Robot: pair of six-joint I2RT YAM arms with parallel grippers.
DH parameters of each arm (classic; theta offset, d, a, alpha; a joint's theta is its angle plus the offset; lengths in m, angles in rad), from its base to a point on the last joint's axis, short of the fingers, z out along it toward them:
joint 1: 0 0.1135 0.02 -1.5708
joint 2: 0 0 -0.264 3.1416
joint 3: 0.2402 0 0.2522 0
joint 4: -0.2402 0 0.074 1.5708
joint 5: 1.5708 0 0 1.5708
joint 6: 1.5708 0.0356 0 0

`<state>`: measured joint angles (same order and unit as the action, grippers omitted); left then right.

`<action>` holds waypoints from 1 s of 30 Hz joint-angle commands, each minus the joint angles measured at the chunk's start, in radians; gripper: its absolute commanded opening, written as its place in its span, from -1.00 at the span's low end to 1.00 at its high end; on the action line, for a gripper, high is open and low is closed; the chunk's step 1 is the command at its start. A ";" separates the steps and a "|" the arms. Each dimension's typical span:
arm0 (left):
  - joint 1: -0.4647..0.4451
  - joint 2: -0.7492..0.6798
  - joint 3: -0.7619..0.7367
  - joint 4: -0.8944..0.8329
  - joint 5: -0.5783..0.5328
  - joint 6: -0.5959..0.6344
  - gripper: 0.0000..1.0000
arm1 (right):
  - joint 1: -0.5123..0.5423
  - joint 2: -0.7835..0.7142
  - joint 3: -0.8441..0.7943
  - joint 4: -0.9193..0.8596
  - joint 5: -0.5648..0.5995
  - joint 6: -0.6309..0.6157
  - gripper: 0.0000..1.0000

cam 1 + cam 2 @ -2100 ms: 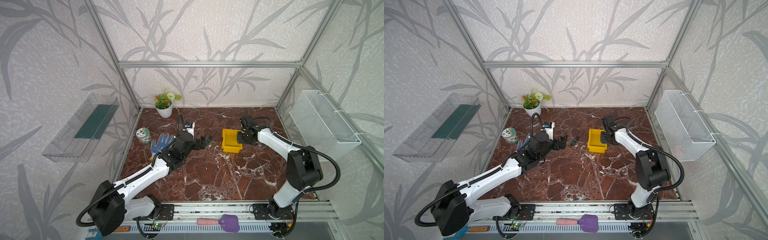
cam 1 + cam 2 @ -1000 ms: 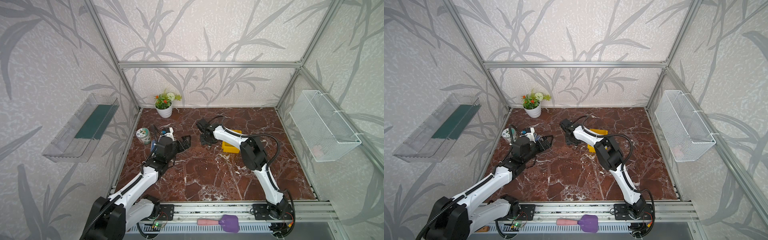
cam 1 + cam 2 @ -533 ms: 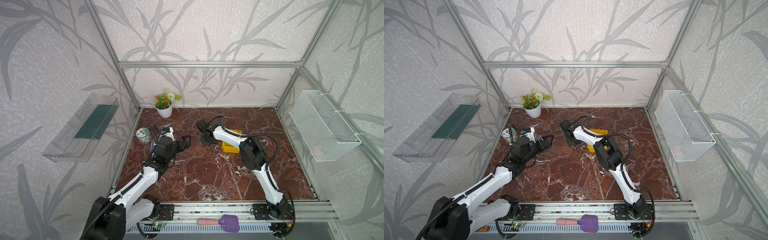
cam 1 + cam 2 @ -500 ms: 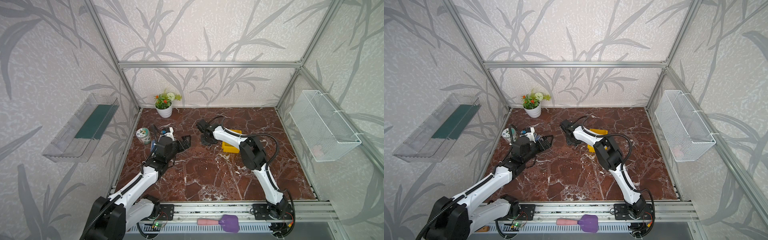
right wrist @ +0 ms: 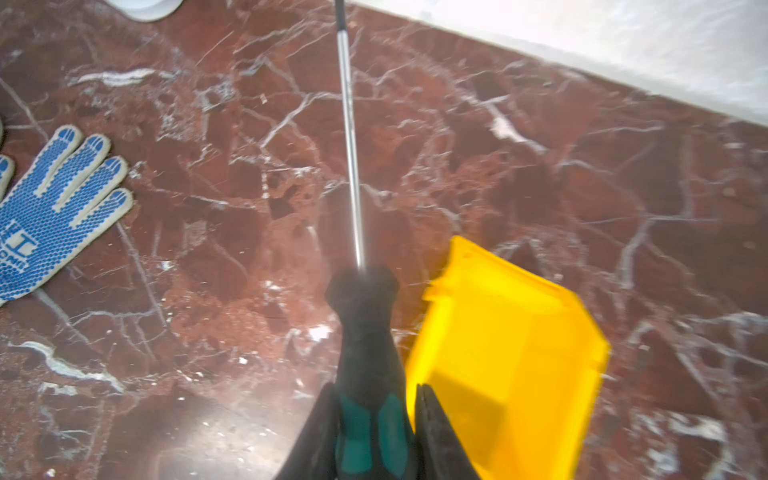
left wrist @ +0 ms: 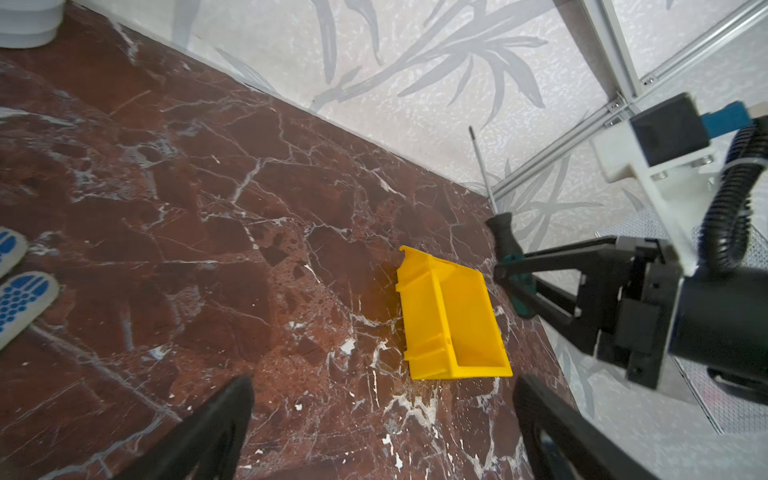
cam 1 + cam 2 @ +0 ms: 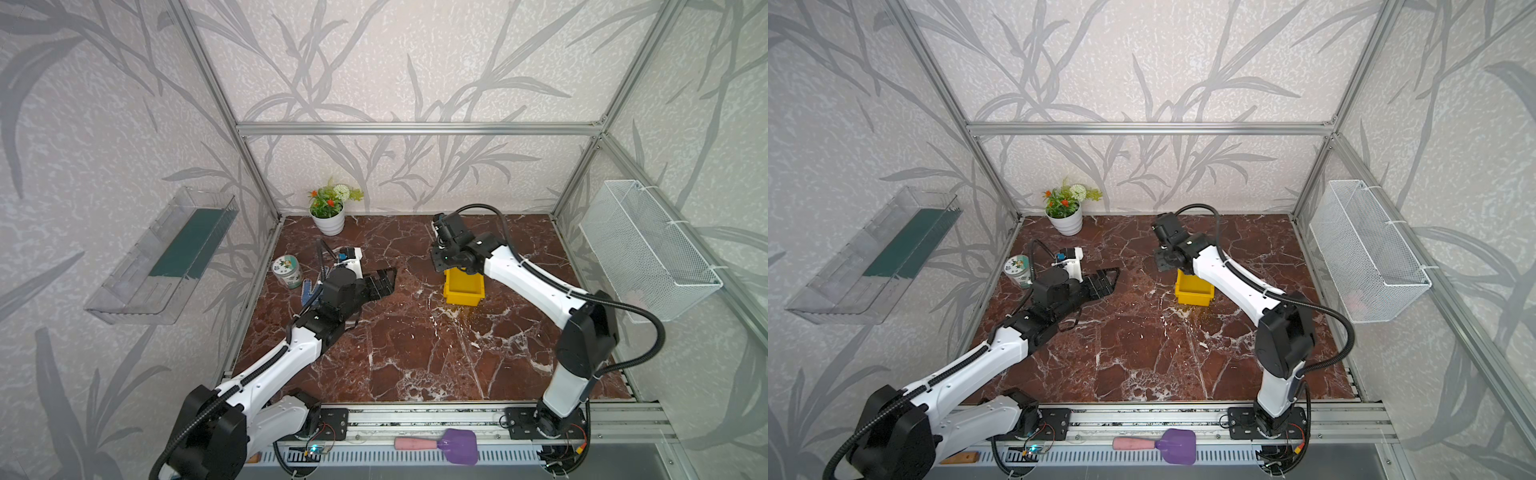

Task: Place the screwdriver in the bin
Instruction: 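Lift the screwdriver with the right gripper and move it over the bin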

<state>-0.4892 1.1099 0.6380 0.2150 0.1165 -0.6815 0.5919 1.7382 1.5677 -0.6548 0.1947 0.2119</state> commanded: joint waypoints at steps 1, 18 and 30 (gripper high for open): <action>-0.038 0.042 0.037 0.027 -0.031 0.023 0.99 | -0.064 -0.021 -0.110 -0.018 -0.033 -0.137 -1.00; -0.079 0.074 0.049 0.017 -0.050 0.040 0.99 | -0.126 0.097 -0.181 -0.036 0.056 -0.322 -1.00; -0.079 0.104 0.063 0.021 -0.040 0.042 0.98 | -0.137 0.108 -0.229 -0.028 0.081 -0.305 -1.00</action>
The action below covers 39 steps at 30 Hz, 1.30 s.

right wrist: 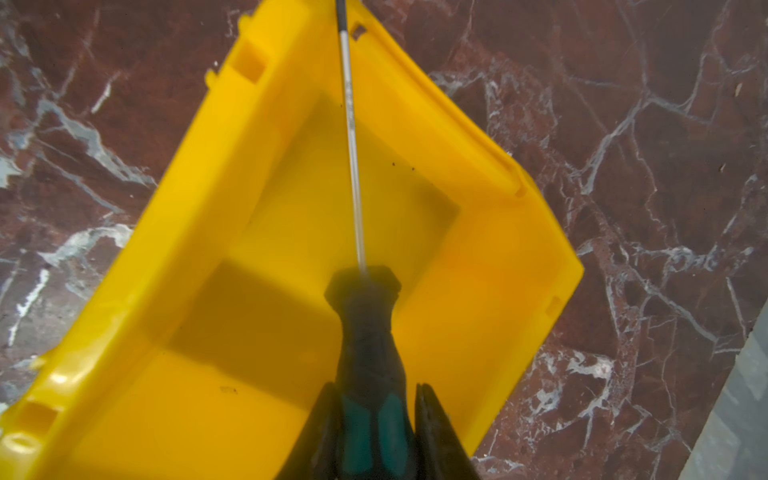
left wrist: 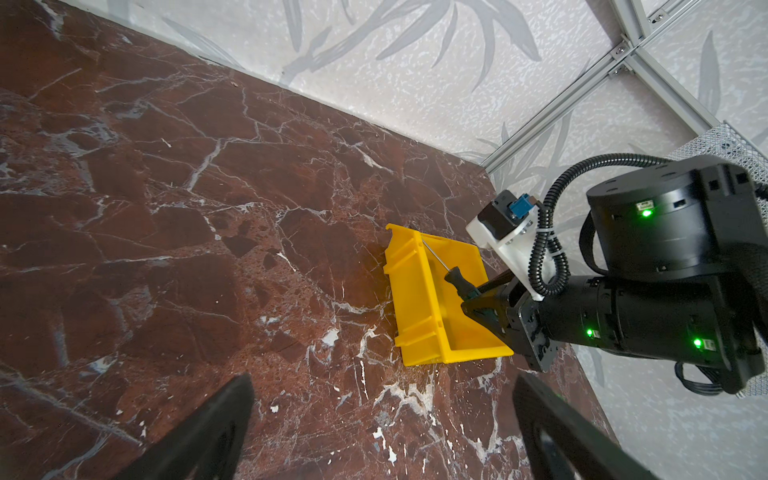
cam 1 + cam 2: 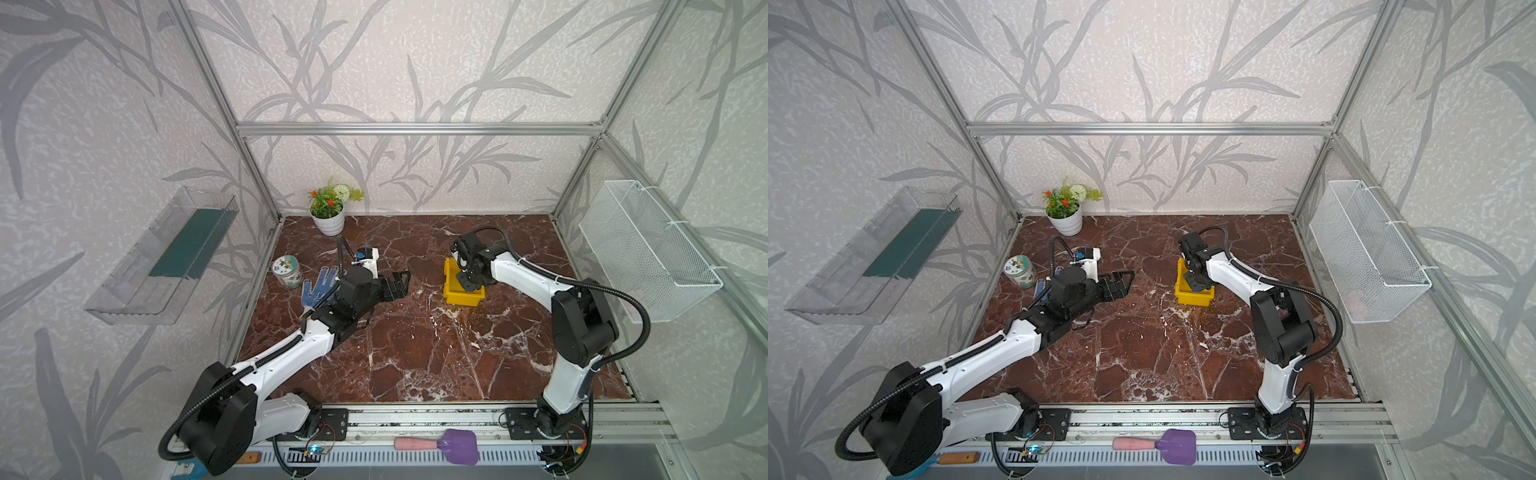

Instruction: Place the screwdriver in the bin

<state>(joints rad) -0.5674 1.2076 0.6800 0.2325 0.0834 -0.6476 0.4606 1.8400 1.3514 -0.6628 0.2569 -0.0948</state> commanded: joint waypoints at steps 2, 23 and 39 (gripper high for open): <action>-0.001 0.006 0.023 0.000 -0.014 0.016 0.99 | -0.005 0.012 -0.017 -0.020 0.017 -0.004 -1.00; 0.008 0.013 0.054 -0.066 -0.092 0.093 0.98 | -0.006 -0.021 0.016 -0.034 -0.041 0.010 -0.22; 0.146 -0.060 0.071 -0.104 -0.164 0.167 0.99 | -0.130 -0.335 -0.063 0.105 -0.178 0.186 0.03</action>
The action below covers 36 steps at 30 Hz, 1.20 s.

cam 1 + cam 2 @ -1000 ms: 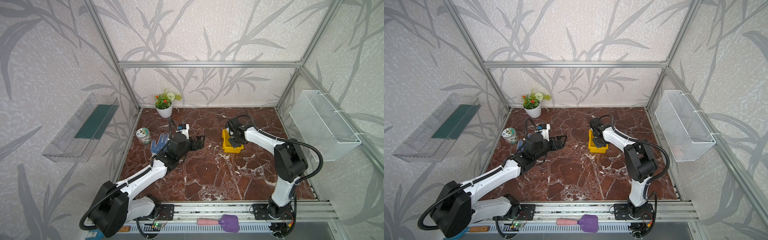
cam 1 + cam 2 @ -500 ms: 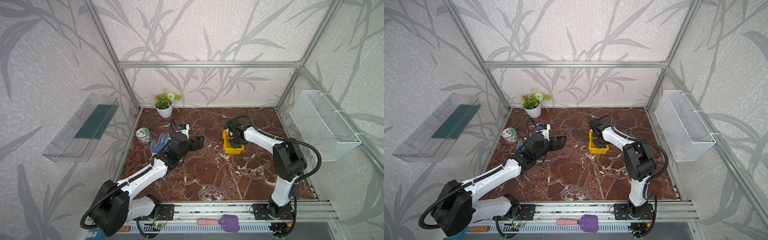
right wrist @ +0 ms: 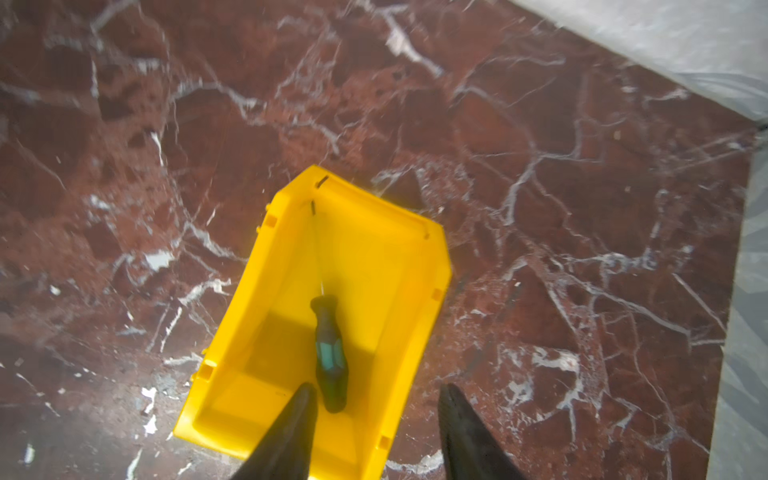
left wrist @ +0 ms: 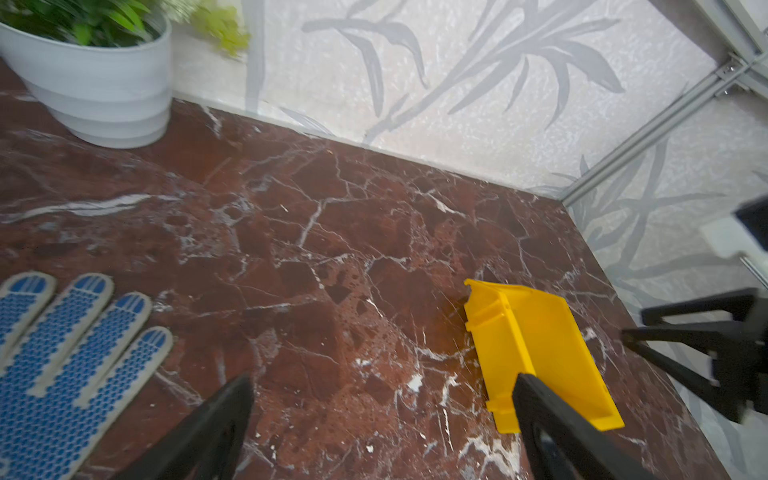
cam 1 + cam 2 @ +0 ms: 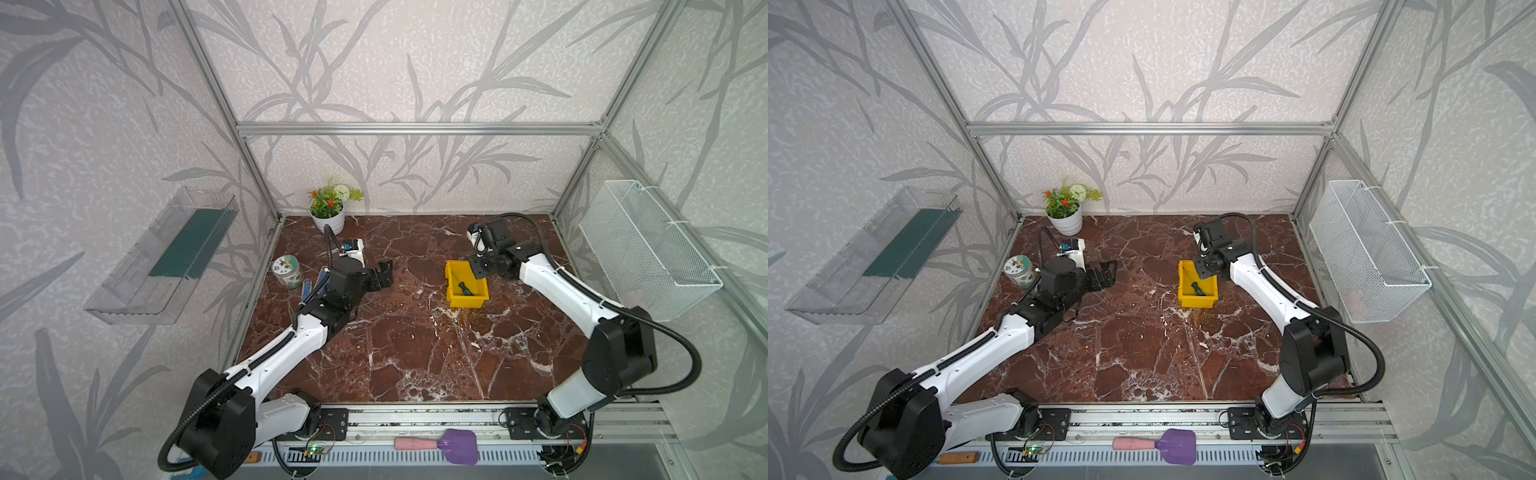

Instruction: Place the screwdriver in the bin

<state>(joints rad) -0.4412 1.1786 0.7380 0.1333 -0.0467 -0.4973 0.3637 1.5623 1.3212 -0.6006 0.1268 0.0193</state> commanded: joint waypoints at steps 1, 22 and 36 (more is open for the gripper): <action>0.025 -0.035 0.013 -0.004 -0.040 0.022 0.99 | -0.051 -0.087 -0.050 0.064 -0.054 0.093 0.06; 0.246 -0.064 -0.283 0.338 -0.688 0.405 0.99 | -0.203 -0.361 -0.800 0.856 0.383 0.120 0.98; 0.380 0.280 -0.393 0.787 -0.534 0.397 0.99 | -0.198 -0.235 -0.961 1.284 0.349 0.051 0.98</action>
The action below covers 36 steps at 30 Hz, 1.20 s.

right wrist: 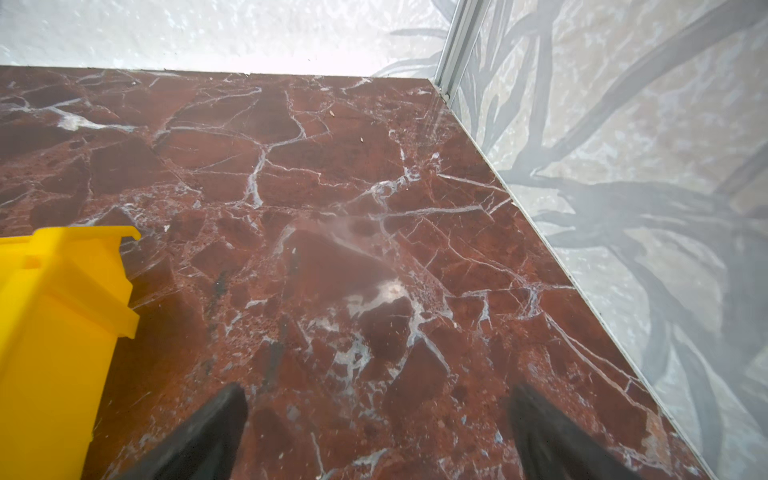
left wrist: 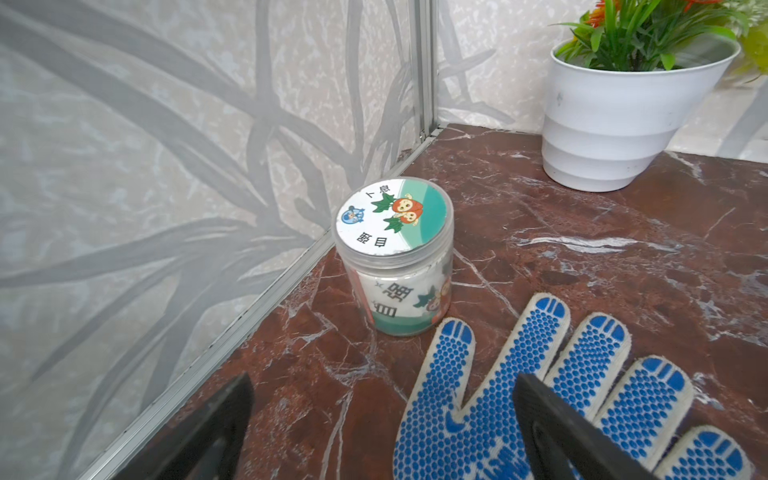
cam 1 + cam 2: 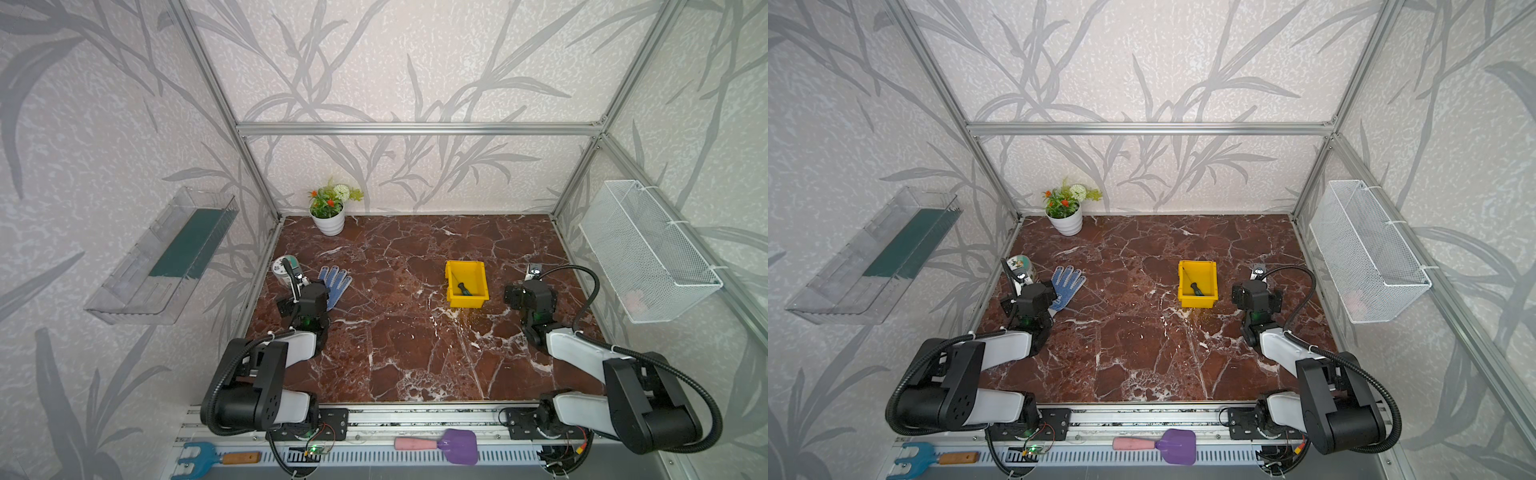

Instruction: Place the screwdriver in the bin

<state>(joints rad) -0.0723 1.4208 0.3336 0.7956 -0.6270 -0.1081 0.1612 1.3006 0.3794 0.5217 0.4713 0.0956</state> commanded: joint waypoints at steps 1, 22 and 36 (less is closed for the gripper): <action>0.014 0.058 0.019 0.133 0.057 0.005 0.99 | 0.005 0.043 -0.033 0.203 -0.009 -0.026 0.98; 0.014 0.168 0.014 0.253 0.260 0.094 0.99 | 0.033 0.259 -0.050 0.506 -0.152 -0.184 0.98; 0.014 0.165 0.016 0.241 0.263 0.088 0.99 | -0.001 0.292 -0.022 0.500 -0.183 -0.154 0.98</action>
<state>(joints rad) -0.0628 1.5864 0.3328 1.0401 -0.3676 -0.0288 0.1616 1.5852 0.3580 0.9943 0.2878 -0.0704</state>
